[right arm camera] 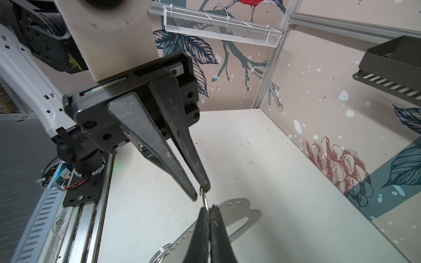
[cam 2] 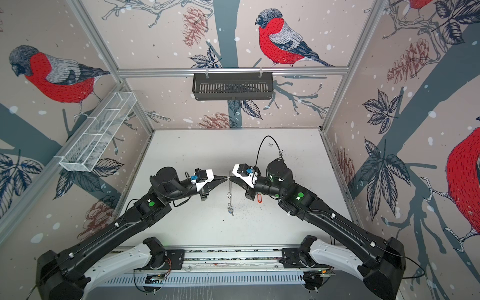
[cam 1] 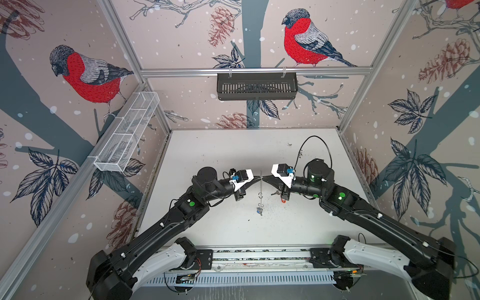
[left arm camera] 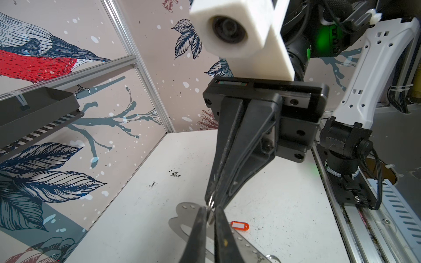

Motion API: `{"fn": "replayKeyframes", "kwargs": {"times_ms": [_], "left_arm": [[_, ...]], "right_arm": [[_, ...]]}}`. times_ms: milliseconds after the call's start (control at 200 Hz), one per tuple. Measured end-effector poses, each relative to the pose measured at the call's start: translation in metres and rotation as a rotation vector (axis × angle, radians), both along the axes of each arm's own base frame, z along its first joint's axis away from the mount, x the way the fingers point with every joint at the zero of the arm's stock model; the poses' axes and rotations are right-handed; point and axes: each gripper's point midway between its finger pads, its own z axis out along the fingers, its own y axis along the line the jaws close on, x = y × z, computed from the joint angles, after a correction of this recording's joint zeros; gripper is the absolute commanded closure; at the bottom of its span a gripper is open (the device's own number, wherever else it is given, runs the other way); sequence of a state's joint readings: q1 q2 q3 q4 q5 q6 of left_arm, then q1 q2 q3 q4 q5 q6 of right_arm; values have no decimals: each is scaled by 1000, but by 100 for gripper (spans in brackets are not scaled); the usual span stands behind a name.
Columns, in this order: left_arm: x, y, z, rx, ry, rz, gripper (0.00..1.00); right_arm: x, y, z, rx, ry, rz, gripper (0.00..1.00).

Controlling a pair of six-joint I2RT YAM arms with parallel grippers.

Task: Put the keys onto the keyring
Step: 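Close the right gripper on the plate next to the left gripper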

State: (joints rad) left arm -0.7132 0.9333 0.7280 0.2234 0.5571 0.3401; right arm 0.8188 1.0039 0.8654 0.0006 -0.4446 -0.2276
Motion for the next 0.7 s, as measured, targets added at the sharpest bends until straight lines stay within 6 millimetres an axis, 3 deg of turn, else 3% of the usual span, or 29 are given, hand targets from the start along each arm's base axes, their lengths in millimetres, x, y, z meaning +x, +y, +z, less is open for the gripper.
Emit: {"fn": "replayKeyframes", "kwargs": {"times_ms": [125, 700], "left_arm": [[0, 0, 0, 0, 0, 0, 100], [3, 4, 1, -6, 34, -10, 100]], "right_arm": [[0, 1, -1, -3, -1, 6, 100], [-3, 3, 0, -3, -8, 16, 100]]}}
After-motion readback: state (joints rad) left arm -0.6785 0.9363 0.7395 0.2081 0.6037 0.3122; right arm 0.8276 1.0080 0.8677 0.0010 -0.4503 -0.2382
